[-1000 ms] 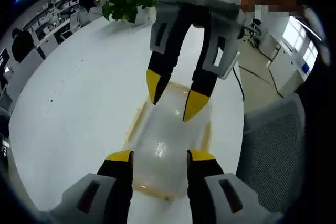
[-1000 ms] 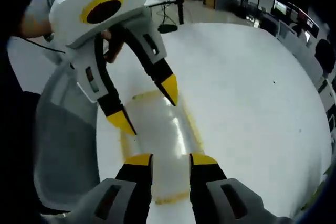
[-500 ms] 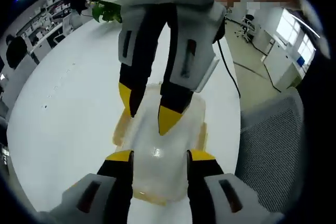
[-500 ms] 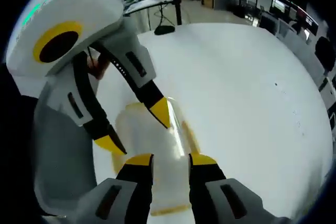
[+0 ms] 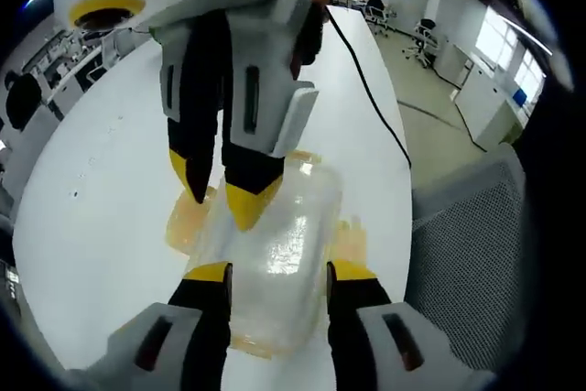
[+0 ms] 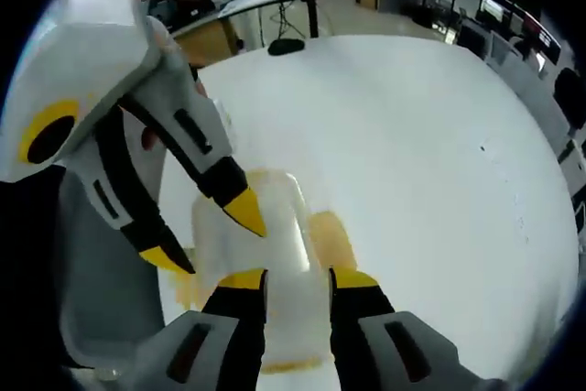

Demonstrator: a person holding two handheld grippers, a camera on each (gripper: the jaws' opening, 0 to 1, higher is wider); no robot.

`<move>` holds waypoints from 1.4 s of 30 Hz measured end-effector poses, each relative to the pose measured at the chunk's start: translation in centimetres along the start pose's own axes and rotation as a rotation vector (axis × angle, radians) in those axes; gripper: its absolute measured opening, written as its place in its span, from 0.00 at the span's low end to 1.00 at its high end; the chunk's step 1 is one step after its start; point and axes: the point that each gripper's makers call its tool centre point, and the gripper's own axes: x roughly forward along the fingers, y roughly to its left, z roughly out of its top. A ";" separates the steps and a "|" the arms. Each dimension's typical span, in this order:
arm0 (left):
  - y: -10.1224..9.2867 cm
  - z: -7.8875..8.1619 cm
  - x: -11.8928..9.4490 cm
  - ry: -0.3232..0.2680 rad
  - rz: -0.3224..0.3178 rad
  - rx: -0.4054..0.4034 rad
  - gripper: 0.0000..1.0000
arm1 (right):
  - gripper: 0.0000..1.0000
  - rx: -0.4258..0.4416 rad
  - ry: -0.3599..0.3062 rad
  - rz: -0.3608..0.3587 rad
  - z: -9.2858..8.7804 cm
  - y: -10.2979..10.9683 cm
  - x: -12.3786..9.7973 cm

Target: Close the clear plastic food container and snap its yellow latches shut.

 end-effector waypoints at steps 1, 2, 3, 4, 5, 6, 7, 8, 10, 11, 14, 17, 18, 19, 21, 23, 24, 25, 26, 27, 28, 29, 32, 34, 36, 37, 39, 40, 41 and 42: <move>0.0 0.1 0.0 -0.005 0.007 0.005 0.41 | 0.25 0.003 0.002 0.000 -0.1 0.0 0.0; -0.1 0.2 0.0 -0.003 0.011 0.008 0.41 | 0.25 0.009 -0.002 0.005 -0.1 -0.2 0.2; -0.2 0.2 0.0 -0.001 0.013 0.010 0.42 | 0.26 0.015 -0.004 0.009 -0.1 -0.2 0.2; -0.3 0.3 0.0 -0.002 0.017 0.016 0.42 | 0.26 0.023 0.000 0.017 -0.2 -0.4 0.4; -0.4 0.2 0.0 0.003 0.020 0.024 0.42 | 0.27 0.027 0.006 0.021 -0.3 -0.4 0.5; -0.5 0.0 0.1 0.012 0.026 0.038 0.42 | 0.28 0.026 0.015 0.030 -0.5 -0.5 0.6; -0.6 -0.1 0.2 0.018 0.026 0.042 0.43 | 0.28 0.023 0.028 0.039 -0.7 -0.4 0.7; -0.7 -0.2 0.3 0.023 0.028 0.043 0.44 | 0.29 0.022 0.039 0.052 -0.9 -0.4 0.9; -0.9 -0.3 0.5 0.026 0.026 0.043 0.45 | 0.30 0.038 0.039 0.072 -0.8 -0.5 0.9; -1.0 -0.3 0.5 0.027 0.023 0.039 0.45 | 0.29 0.035 0.045 0.072 -0.8 -0.6 0.8; -1.2 -0.2 0.5 0.029 0.028 0.038 0.45 | 0.29 0.019 0.055 0.083 -0.9 -0.6 0.6; -1.4 -0.3 0.6 0.034 0.039 0.043 0.46 | 0.29 0.000 0.073 0.099 -1.2 -0.6 0.6; -1.4 -0.3 0.6 0.035 0.043 0.046 0.46 | 0.29 -0.003 0.077 0.104 -1.2 -0.7 0.6; -1.5 -0.3 0.6 0.039 0.051 0.053 0.47 | 0.29 -0.008 0.078 0.107 -1.1 -0.6 0.5; -1.7 -0.3 0.7 0.043 0.064 0.068 0.47 | 0.30 -0.016 0.078 0.115 -0.8 -0.6 0.4; -1.4 -0.1 0.7 0.043 0.102 0.102 0.49 | 0.30 -0.019 0.075 0.130 -0.4 -0.4 0.4; -1.2 0.0 0.7 0.045 0.115 0.117 0.50 | 0.31 -0.021 0.076 0.135 -0.3 -0.3 0.5; -1.1 0.1 0.8 0.048 0.127 0.133 0.51 | 0.31 -0.024 0.081 0.140 -0.2 -0.2 0.7; -1.1 0.2 0.9 0.045 0.141 0.151 0.52 | 0.31 -0.035 0.094 0.143 -0.2 -0.2 0.9; -1.1 0.2 1.0 0.048 0.145 0.158 0.52 | 0.31 -0.045 0.105 0.145 -0.3 -0.3 1.1; -1.2 0.3 1.2 0.050 0.145 0.164 0.52 | 0.31 -0.056 0.117 0.152 -0.3 -0.3 1.3; -1.3 0.3 1.3 0.053 0.143 0.167 0.52 | 0.31 -0.056 0.121 0.162 -0.4 -0.2 1.5; -1.2 0.1 1.7 0.085 0.158 0.219 0.50 | 0.31 -0.036 0.129 0.201 -0.2 0.2 1.8; -1.3 0.1 2.0 0.087 0.161 0.230 0.50 | 0.31 -0.042 0.134 0.204 -0.2 0.1 1.9; -1.0 -0.2 2.2 0.110 0.174 0.256 0.50 | 0.31 -0.036 0.147 0.225 -0.3 0.0 1.9; -1.0 -0.1 2.3 0.101 0.170 0.260 0.50 | 0.31 -0.029 0.150 0.236 -0.3 0.0 2.0; -1.0 -0.1 2.2 0.108 0.172 0.267 0.50 | 0.31 -0.027 0.163 0.251 -0.3 0.0 2.0; -0.9 -0.1 2.2 0.110 0.172 0.272 0.50 | 0.32 -0.031 0.168 0.255 -0.3 0.0 2.0; -0.9 -0.1 2.2 0.111 0.175 0.279 0.50 | 0.32 -0.033 0.174 0.258 -0.3 0.0 2.1; -0.8 -0.1 2.2 0.113 0.177 0.292 0.50 | 0.32 -0.038 0.183 0.261 -0.2 0.1 2.0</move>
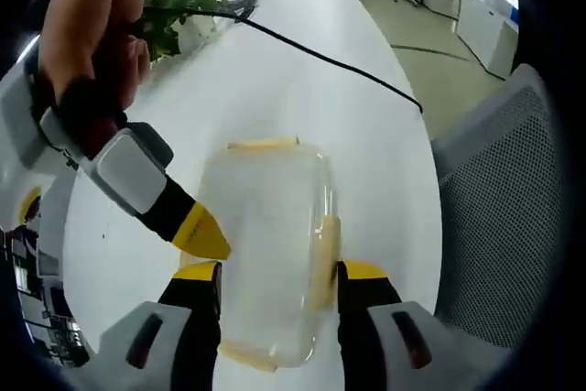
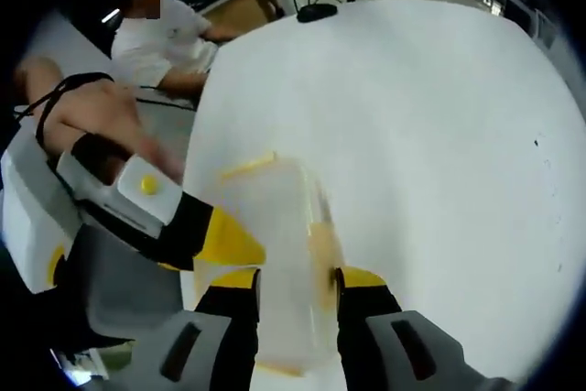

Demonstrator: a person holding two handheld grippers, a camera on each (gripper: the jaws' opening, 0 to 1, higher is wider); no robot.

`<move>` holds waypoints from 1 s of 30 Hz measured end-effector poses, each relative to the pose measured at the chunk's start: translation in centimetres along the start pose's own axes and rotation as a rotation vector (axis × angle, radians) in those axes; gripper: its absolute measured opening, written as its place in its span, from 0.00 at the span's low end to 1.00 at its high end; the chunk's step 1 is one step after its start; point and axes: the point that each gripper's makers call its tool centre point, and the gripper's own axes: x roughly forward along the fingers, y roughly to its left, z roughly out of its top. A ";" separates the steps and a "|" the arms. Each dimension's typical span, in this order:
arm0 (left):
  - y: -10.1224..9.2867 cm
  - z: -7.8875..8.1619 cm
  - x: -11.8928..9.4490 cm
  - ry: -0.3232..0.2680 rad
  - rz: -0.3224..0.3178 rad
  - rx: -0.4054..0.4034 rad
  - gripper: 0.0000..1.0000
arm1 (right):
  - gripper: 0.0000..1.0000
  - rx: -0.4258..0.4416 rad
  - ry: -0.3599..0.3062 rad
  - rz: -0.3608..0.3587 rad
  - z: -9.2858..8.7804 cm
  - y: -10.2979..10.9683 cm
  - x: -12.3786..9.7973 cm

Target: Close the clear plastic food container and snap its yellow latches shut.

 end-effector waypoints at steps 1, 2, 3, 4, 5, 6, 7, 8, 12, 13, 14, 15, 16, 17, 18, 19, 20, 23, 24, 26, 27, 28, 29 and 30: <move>0.0 0.0 0.0 0.001 0.003 0.006 0.50 | 0.32 -0.005 0.006 0.001 0.0 0.0 0.0; 0.1 0.0 0.0 0.002 0.002 -0.002 0.50 | 0.32 -0.005 0.012 0.003 0.0 0.0 0.0; 0.1 0.1 0.0 0.002 0.001 -0.003 0.49 | 0.32 -0.019 0.020 0.006 0.0 0.1 0.1; 0.1 0.1 0.0 0.001 -0.001 -0.004 0.49 | 0.31 -0.027 0.026 0.007 -0.1 -0.1 0.1; 0.1 0.1 0.1 0.000 -0.002 -0.004 0.49 | 0.31 -0.030 0.033 0.007 -0.1 0.0 0.0; 0.1 0.1 0.0 0.001 -0.001 -0.005 0.49 | 0.31 -0.033 0.041 0.008 -0.1 0.0 0.0; 0.2 0.1 0.0 0.001 0.000 -0.005 0.48 | 0.31 -0.033 0.046 0.009 -0.1 0.0 0.0; 0.2 0.1 0.0 0.001 0.001 -0.006 0.48 | 0.31 -0.027 0.049 0.009 -0.1 0.0 0.0; 0.2 0.1 0.0 -0.003 -0.004 -0.007 0.48 | 0.30 -0.046 0.060 0.017 -0.2 0.0 0.0; 0.2 0.1 0.0 -0.003 -0.006 -0.006 0.48 | 0.30 -0.051 0.064 0.021 -0.2 0.0 0.1; 0.3 0.1 0.0 -0.004 -0.007 -0.006 0.48 | 0.30 -0.056 0.067 0.024 -0.2 0.0 0.1; 0.2 0.1 0.0 -0.005 -0.010 -0.004 0.47 | 0.30 -0.054 0.073 0.027 -0.2 0.0 0.1; 0.2 0.1 0.1 -0.006 -0.010 -0.003 0.47 | 0.30 -0.054 0.078 0.030 -0.2 0.0 0.2; 0.2 0.1 0.1 -0.007 -0.009 -0.002 0.47 | 0.30 -0.057 0.085 0.033 -0.2 0.0 0.2; 0.3 0.1 0.1 -0.007 -0.008 -0.002 0.47 | 0.30 -0.056 0.091 0.035 -0.2 0.0 0.2; 0.3 0.1 0.1 -0.007 -0.006 -0.001 0.47 | 0.29 -0.059 0.096 0.035 -0.2 0.0 0.2; 0.3 0.1 0.1 -0.006 -0.005 0.000 0.46 | 0.29 -0.061 0.101 0.036 -0.2 0.0 0.3; 0.3 0.0 0.2 -0.006 -0.005 0.001 0.46 | 0.29 -0.059 0.114 0.036 -0.2 0.1 0.3; 0.3 0.0 0.2 -0.008 -0.008 0.000 0.46 | 0.29 -0.051 0.116 0.037 -0.3 0.1 0.3; 0.3 0.0 0.2 -0.011 -0.009 0.000 0.46 | 0.28 -0.053 0.115 0.037 -0.3 0.1 0.3; 0.3 0.0 0.2 -0.010 -0.010 -0.001 0.46 | 0.28 -0.054 0.114 0.038 -0.3 0.1 0.3; 1.3 -0.3 0.2 0.022 0.056 0.021 0.45 | 0.28 -0.057 0.112 0.038 -0.3 0.1 0.3; 0.0 0.1 0.9 -0.007 0.003 -0.003 0.44 | 0.28 -0.050 0.104 0.040 -0.2 0.1 0.3; 0.2 -0.1 0.7 0.003 0.012 0.004 0.44 | 0.28 -0.056 0.101 0.039 -0.3 0.1 0.3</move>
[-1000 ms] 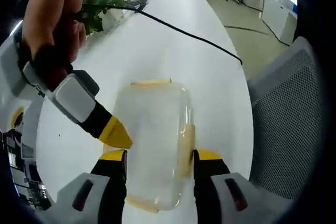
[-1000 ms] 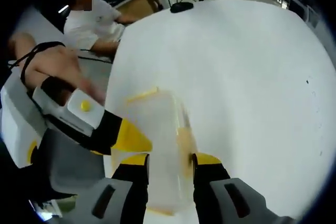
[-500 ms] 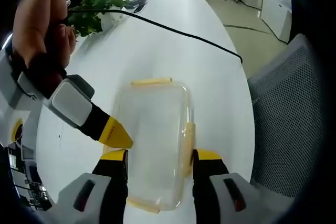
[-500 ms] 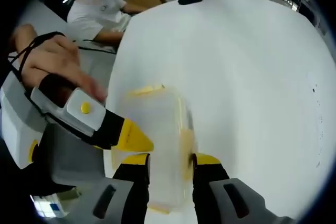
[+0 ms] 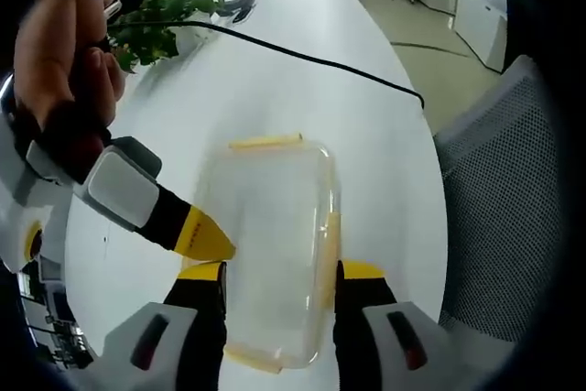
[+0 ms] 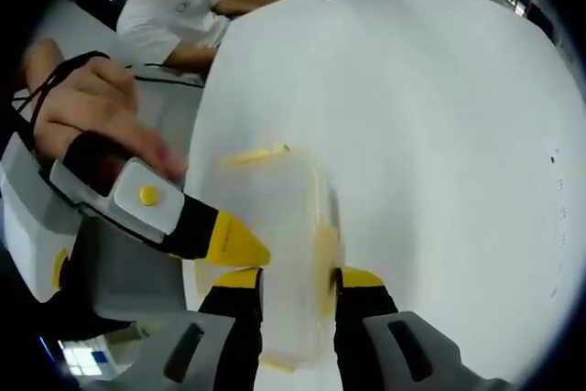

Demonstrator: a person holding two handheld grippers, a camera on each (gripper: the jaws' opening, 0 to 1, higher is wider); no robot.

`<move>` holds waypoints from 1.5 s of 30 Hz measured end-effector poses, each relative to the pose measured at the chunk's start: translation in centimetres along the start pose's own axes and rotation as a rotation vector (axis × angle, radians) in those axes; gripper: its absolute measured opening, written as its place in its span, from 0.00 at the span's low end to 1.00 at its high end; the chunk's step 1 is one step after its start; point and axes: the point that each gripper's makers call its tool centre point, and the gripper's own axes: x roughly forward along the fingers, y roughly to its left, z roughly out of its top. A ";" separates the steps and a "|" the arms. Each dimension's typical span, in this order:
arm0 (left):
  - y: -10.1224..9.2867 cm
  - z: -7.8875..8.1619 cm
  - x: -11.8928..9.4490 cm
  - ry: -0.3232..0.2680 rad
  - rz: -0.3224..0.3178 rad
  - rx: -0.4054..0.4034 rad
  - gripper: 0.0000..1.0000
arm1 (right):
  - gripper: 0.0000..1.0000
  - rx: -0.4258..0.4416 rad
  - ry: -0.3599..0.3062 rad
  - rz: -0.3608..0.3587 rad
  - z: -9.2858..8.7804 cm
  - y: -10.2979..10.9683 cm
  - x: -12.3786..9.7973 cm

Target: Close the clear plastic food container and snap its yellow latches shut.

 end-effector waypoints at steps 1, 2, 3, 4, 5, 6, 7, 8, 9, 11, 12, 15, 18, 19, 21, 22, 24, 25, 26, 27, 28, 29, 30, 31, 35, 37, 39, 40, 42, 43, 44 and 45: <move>-0.1 0.0 0.1 -0.001 0.000 -0.001 0.44 | 0.28 0.003 -0.002 0.002 0.0 0.0 0.0; -0.1 0.0 0.0 -0.003 0.001 -0.003 0.44 | 0.28 0.002 -0.003 0.003 0.0 0.0 0.0; -0.2 0.0 0.1 -0.004 0.002 -0.001 0.44 | 0.27 0.000 -0.003 0.004 0.1 -0.1 0.0; -0.6 0.0 0.0 -0.007 -0.024 -0.003 0.44 | 0.26 -0.008 0.002 0.031 0.0 0.3 0.0; -0.2 0.1 -0.1 -0.017 -0.005 0.004 0.45 | 0.26 0.006 0.001 0.021 0.2 0.0 -0.1; -0.3 0.1 -0.2 -0.018 -0.011 -0.001 0.45 | 0.26 0.001 -0.010 0.019 0.3 -0.1 -0.1; -0.3 0.1 -0.2 -0.018 -0.009 -0.001 0.45 | 0.26 0.007 -0.011 0.026 0.3 -0.1 0.0; -0.5 0.2 -0.1 -0.017 -0.007 0.001 0.45 | 0.27 0.006 -0.014 0.028 0.2 -0.1 -0.1; -0.3 0.2 -0.2 -0.017 -0.006 0.000 0.45 | 0.27 0.012 -0.022 0.030 0.1 -0.1 -0.1; -0.3 0.2 -0.2 -0.015 -0.006 -0.002 0.45 | 0.27 0.008 -0.025 0.030 0.0 -0.1 -0.1; -0.4 0.2 -0.2 -0.013 -0.005 -0.004 0.45 | 0.27 0.009 -0.025 0.029 0.0 -0.1 0.0; -0.3 0.2 -0.3 -0.015 -0.005 -0.007 0.45 | 0.27 0.013 -0.011 0.021 0.0 0.0 0.1; -0.2 0.1 -0.4 -0.018 -0.005 -0.010 0.45 | 0.28 0.019 0.004 0.017 -0.1 0.0 0.1; -0.2 0.1 -0.4 -0.019 -0.005 -0.010 0.45 | 0.28 0.022 0.008 0.015 -0.1 0.0 0.1; -0.2 0.1 -0.4 -0.018 -0.005 -0.012 0.45 | 0.28 0.024 0.014 0.010 -0.2 0.1 0.1; -0.2 0.1 -0.4 -0.016 -0.005 -0.012 0.45 | 0.28 0.028 0.016 0.008 -0.3 0.1 0.1; -0.2 0.1 -0.4 -0.013 -0.005 -0.013 0.45 | 0.29 0.029 0.018 0.007 -0.3 0.1 0.1; -0.1 0.1 -0.4 -0.012 -0.005 -0.014 0.45 | 0.29 0.028 0.019 0.007 -0.3 0.1 0.1; -0.1 0.0 -0.4 -0.013 -0.004 -0.019 0.45 | 0.29 0.028 0.021 0.008 -0.3 0.0 0.1; -0.1 0.0 -0.5 -0.014 -0.004 -0.019 0.45 | 0.29 0.027 0.025 0.009 -0.2 0.1 0.1; -0.1 0.0 -0.5 -0.013 -0.004 -0.018 0.45 | 0.29 0.026 0.028 0.008 -0.3 0.1 0.1; -0.1 0.0 -0.5 -0.010 -0.004 -0.019 0.45 | 0.29 0.019 0.033 0.006 -0.4 0.2 0.1; -0.1 0.1 -0.5 -0.008 -0.004 -0.018 0.45 | 0.29 0.008 0.040 0.001 -0.3 0.1 0.1; -0.1 0.1 -0.5 -0.005 -0.004 -0.019 0.45 | 0.29 0.000 0.049 -0.009 -0.4 0.2 0.1; -0.1 0.0 -0.5 0.001 -0.002 -0.019 0.45 | 0.29 -0.024 0.074 -0.035 -0.3 0.4 0.0; -0.1 0.0 -0.5 0.003 -0.001 -0.019 0.45 | 0.29 -0.028 0.080 -0.042 -0.2 0.3 0.0; -0.1 0.0 -0.6 -0.001 0.003 -0.015 0.46 | 0.29 -0.021 0.073 -0.050 -0.2 0.2 -0.1; -0.1 0.0 -0.6 -0.002 0.004 -0.017 0.46 | 0.29 -0.013 0.061 -0.059 -0.2 0.1 -0.1; -0.1 0.1 -0.5 0.006 0.002 -0.017 0.46 | 0.29 -0.031 0.033 -0.078 -0.1 0.0 -0.1; 0.0 0.1 -0.5 0.012 0.002 -0.017 0.46 | 0.29 -0.028 0.025 -0.087 -0.1 0.0 -0.1; 0.0 0.1 -0.5 0.018 0.002 -0.016 0.46 | 0.29 -0.037 0.015 -0.103 -0.1 0.0 -0.2; 0.0 0.1 -0.5 0.024 0.002 -0.014 0.46 | 0.29 -0.047 0.009 -0.114 0.1 0.2 -0.2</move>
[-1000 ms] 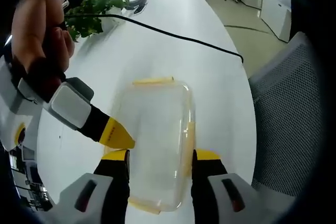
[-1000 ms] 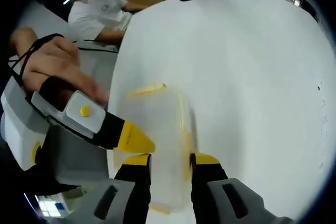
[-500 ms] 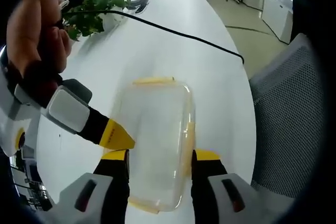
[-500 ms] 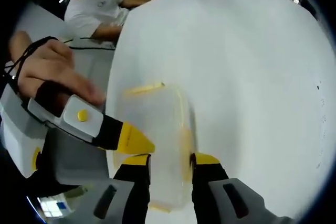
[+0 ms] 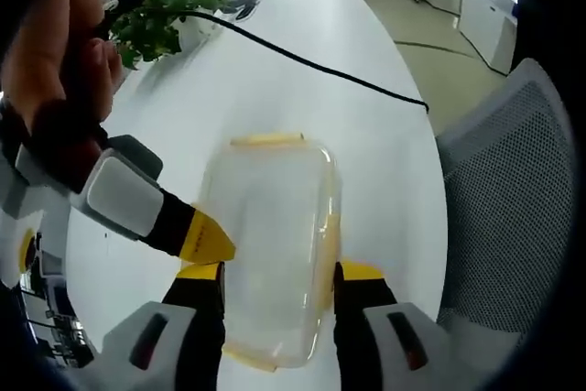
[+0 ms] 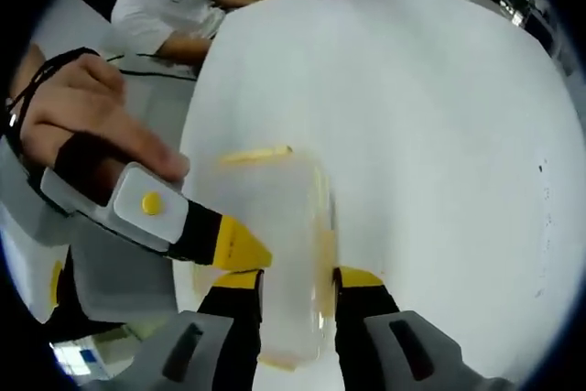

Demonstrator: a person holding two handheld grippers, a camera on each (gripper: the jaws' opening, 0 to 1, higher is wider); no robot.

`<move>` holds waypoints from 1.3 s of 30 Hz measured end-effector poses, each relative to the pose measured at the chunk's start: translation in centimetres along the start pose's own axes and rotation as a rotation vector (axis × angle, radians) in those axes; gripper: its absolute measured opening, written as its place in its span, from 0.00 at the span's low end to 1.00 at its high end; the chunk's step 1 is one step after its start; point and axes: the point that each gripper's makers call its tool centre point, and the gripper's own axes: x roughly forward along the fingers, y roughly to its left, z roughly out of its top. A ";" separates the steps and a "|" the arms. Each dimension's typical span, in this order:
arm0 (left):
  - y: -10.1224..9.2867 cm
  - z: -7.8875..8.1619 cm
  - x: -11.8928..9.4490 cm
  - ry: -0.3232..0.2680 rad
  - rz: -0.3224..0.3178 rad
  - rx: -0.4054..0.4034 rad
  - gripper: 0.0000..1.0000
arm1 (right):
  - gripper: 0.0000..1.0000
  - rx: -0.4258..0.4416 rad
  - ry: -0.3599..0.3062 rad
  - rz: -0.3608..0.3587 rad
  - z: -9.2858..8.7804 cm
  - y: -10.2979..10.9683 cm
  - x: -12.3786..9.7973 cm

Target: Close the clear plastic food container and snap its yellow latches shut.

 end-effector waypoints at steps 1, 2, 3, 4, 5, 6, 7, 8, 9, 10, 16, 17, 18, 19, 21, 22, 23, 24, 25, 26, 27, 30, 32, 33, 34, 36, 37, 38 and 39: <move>0.0 0.0 0.0 0.001 -0.001 0.000 0.46 | 0.29 -0.011 -0.009 -0.019 0.1 0.1 -0.1; 0.0 -0.1 0.0 -0.001 -0.001 0.002 0.46 | 0.29 -0.011 -0.008 -0.031 0.2 0.1 -0.2; 0.0 -0.1 0.0 -0.003 -0.002 0.004 0.46 | 0.29 -0.017 -0.011 -0.045 0.2 0.1 -0.2; 0.0 -0.1 -0.1 -0.005 0.000 0.011 0.47 | 0.29 -0.029 -0.031 -0.080 0.4 0.0 -0.4; 0.0 -0.1 -0.1 -0.006 0.001 0.012 0.47 | 0.29 -0.039 -0.047 -0.098 0.4 0.0 -0.5; 0.0 0.0 -0.2 -0.007 0.004 0.015 0.47 | 0.29 -0.037 -0.066 -0.119 0.4 0.0 -0.6; 0.0 0.0 -0.2 -0.005 0.005 0.018 0.47 | 0.29 -0.040 -0.084 -0.135 0.4 0.1 -0.7; 0.1 0.0 -0.2 -0.003 0.006 0.023 0.47 | 0.29 -0.042 -0.120 -0.151 0.3 0.2 -0.9; 0.1 -0.1 -0.2 -0.005 0.004 0.028 0.47 | 0.31 -0.033 -0.126 -0.145 0.0 0.5 -1.1; 0.1 -0.1 -0.3 -0.011 -0.007 0.039 0.47 | 0.33 0.001 -0.152 -0.141 -0.3 0.6 -1.3; 0.1 -0.1 -0.5 -0.029 -0.052 0.009 0.51 | 0.40 0.107 -0.264 -0.173 -1.6 0.6 -2.9; -0.3 0.0 -0.5 -0.036 -0.076 -0.037 0.55 | 0.41 0.116 -0.278 -0.156 -1.9 0.9 -3.0; -0.3 0.3 -0.5 -0.052 -0.085 -0.048 0.58 | 0.44 0.119 -0.277 -0.148 -2.2 1.1 -3.0; -0.3 0.5 -0.7 -0.065 -0.090 -0.058 0.62 | 0.46 0.114 -0.274 -0.143 -2.5 1.4 -2.9; -0.1 0.9 -1.1 -0.087 -0.093 -0.068 0.66 | 0.51 0.107 -0.277 -0.132 -2.9 2.0 -2.8; -0.1 1.4 -1.4 -0.116 -0.098 -0.085 0.69 | 0.55 0.108 -0.278 -0.127 -3.0 2.3 -2.7; -0.1 1.6 -1.7 -0.131 -0.107 -0.094 0.72 | 0.59 0.106 -0.281 -0.127 -3.1 2.5 -2.7; -0.3 1.6 -1.9 -0.139 -0.128 -0.103 0.76 | 0.63 0.095 -0.292 -0.140 -3.0 2.5 -2.8; -0.6 1.5 -1.9 -0.138 -0.157 -0.109 0.85 | 0.67 0.086 -0.300 -0.145 -2.9 2.6 -2.9; -0.9 1.0 -1.9 -0.123 -0.180 -0.114 0.93 | 0.72 0.078 -0.301 -0.146 -3.0 2.9 -2.8; -0.8 0.5 -1.8 -0.109 -0.178 -0.106 0.99 | 0.79 0.068 -0.290 -0.147 -3.1 3.1 -2.6; -0.3 -1.8 -1.8 -0.025 -0.177 -0.021 0.99 | 0.87 -0.049 -0.204 -0.181 -4.0 3.7 -1.9; -0.2 -2.8 -1.7 0.007 -0.187 -0.002 0.99 | 0.88 -0.101 -0.170 -0.202 -4.2 4.0 -1.6; 0.1 -3.2 -1.6 0.015 -0.189 0.004 0.99 | 0.88 -0.121 -0.154 -0.216 -4.2 4.0 -1.3; 0.3 -3.5 -1.5 0.021 -0.189 0.010 0.99 | 0.88 -0.115 -0.154 -0.217 -4.2 4.2 -1.1; 0.7 -3.9 -1.2 0.027 -0.189 0.031 0.99 | 0.88 -0.103 -0.145 -0.225 -4.2 4.1 -0.6; 0.9 -4.1 -1.1 0.034 -0.188 0.041 0.99 | 0.88 -0.090 -0.139 -0.229 -4.3 4.0 -0.3; 1.1 -4.1 -1.0 0.035 -0.186 0.044 0.99 | 0.89 -0.089 -0.133 -0.236 -4.4 3.9 -0.2; 1.2 -4.1 -0.8 0.036 -0.184 0.046 0.99 | 0.89 -0.088 -0.116 -0.256 -4.6 3.6 0.0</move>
